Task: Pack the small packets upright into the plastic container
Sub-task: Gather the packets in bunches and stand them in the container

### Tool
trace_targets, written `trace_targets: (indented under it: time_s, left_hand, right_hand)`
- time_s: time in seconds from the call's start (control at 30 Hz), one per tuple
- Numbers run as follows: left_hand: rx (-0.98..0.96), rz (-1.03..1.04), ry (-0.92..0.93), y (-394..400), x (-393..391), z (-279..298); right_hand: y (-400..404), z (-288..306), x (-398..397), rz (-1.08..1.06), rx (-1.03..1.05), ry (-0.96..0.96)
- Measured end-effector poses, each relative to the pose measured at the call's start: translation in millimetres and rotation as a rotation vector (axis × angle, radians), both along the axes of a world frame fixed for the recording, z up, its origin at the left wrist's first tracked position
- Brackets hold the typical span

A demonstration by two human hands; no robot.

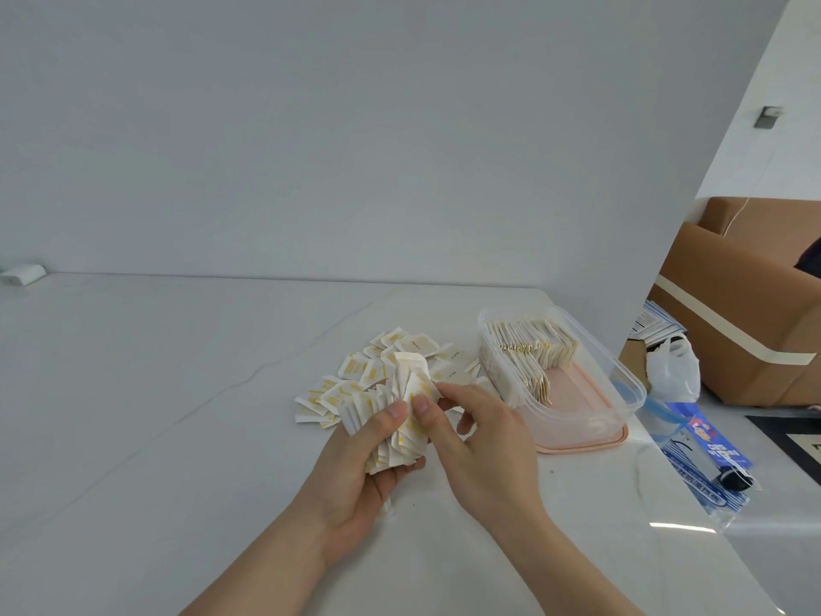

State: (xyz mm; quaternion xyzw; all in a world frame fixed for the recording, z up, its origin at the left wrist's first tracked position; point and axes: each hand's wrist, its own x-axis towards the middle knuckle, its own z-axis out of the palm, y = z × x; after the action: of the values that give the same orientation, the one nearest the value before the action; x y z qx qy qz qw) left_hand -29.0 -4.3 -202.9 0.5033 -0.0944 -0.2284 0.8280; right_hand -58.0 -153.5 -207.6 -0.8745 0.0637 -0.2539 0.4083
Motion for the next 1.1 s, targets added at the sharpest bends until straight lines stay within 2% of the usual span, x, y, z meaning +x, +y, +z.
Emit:
trace_targets:
  time_s: [0.1, 0.3, 0.4, 0.47, 0.63, 0.8, 0.9, 0.97, 1.1]
  left_hand:
    - [-0.031, -0.061, 0.003, 2.6, 1.5, 1.2]
    - [-0.112, -0.115, 0.067, 4.6, 5.3, -4.5]
    - [-0.126, -0.103, 0.095, 5.0, 6.3, -3.6]
    - [-0.144, -0.106, 0.109, 5.3, 7.0, -3.2]
    - [-0.163, -0.103, 0.114, 5.9, 7.9, -2.3]
    - [-0.157, -0.095, 0.127, 5.9, 7.8, -2.7]
    - [-0.173, -0.088, 0.142, 5.1, 7.1, -2.7]
    - [-0.183, -0.083, 0.151, 4.8, 6.6, -2.5]
    - [-0.185, -0.07, 0.144, 4.9, 8.2, -4.2]
  right_hand:
    - [-2.4, 2.3, 0.8, 0.014, 0.088, -0.026]
    - [-1.5, 7.7, -0.8, 0.179, 0.257, -0.004]
    - [-3.6, 13.4, -1.9, 0.258, 0.504, 0.015]
    - [-7.4, 16.3, -1.0, 0.261, 0.59, 0.065]
    - [-11.2, 16.5, 1.8, 0.284, 0.616, 0.179]
    - [-15.0, 11.9, 5.1, 0.184, 0.618, 0.098]
    - [-16.2, 13.9, 6.5, 0.148, 0.742, 0.02]
    - [-18.3, 16.1, 7.5, 0.145, 0.81, -0.02]
    - [-19.6, 16.2, 6.5, 0.194, 0.786, -0.022]
